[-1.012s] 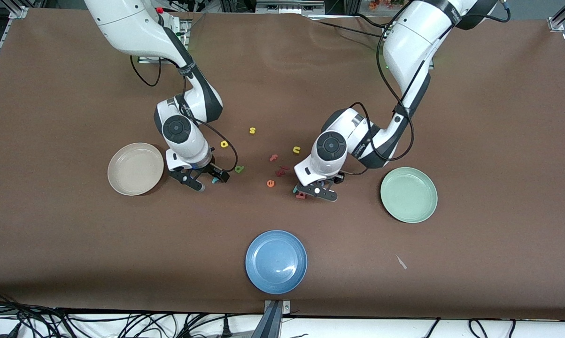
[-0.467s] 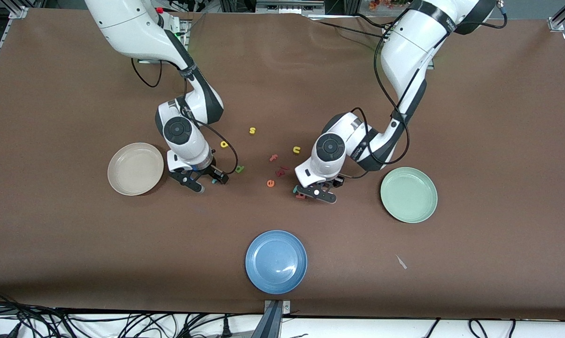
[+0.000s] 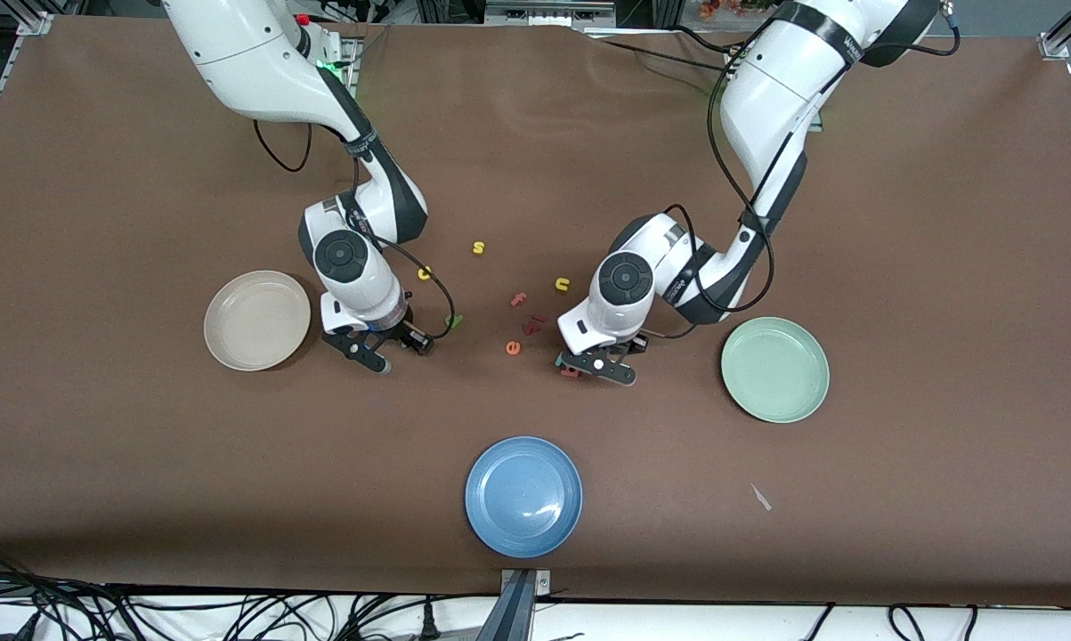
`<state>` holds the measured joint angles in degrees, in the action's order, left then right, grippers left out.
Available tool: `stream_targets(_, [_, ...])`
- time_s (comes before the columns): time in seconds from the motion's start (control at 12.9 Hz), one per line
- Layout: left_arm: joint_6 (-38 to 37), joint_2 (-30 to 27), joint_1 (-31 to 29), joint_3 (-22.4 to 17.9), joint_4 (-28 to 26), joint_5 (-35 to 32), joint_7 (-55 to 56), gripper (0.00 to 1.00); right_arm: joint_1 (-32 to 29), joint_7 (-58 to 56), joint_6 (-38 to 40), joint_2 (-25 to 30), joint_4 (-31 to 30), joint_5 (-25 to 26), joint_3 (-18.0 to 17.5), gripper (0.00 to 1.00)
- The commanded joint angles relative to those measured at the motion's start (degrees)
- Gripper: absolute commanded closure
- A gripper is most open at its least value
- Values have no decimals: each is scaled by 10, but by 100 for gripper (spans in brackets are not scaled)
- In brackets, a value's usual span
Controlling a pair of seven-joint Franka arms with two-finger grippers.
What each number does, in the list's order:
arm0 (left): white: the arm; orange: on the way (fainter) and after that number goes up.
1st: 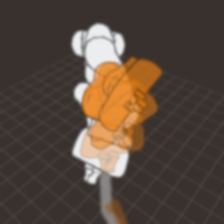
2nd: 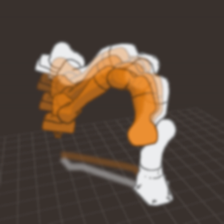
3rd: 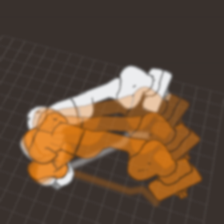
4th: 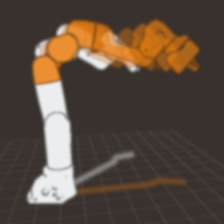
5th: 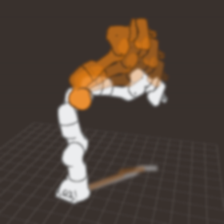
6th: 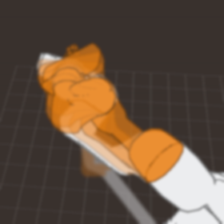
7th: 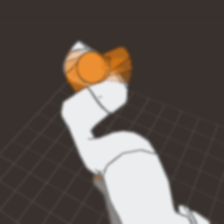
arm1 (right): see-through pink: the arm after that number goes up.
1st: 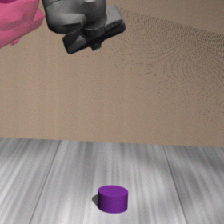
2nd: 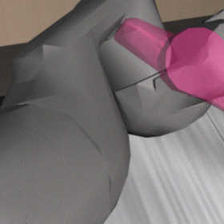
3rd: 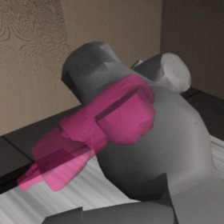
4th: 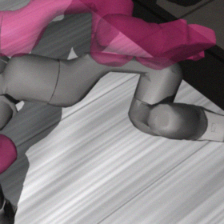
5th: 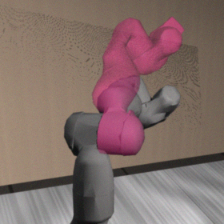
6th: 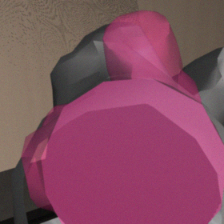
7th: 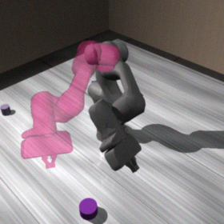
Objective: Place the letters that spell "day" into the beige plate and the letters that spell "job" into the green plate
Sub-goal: 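Grasp cyan y with the right gripper while the left gripper grasps blue o, then release y on white plate with the right gripper while the left gripper drops o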
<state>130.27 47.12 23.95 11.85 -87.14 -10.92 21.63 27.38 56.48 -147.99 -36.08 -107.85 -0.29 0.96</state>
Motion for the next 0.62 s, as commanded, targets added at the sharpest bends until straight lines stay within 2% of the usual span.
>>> stream_targets(0.0, [-46,-40,-8,-2,-6,-15,-2,100,3,6,-3,-8,12,-7,2,58])
stream_targets(0.16, [-105,-82,-30,-2,-5,-15,-9,100,3,6,-2,-9,12,-8,2,75])
stream_targets(0.31, [-137,-103,-57,-2,-1,-9,-49,100,4,15,-2,-12,12,-7,2,99])
stream_targets(0.54, [-138,-103,-130,-2,-3,-9,-147,100,4,11,7,-11,21,-7,2,100])
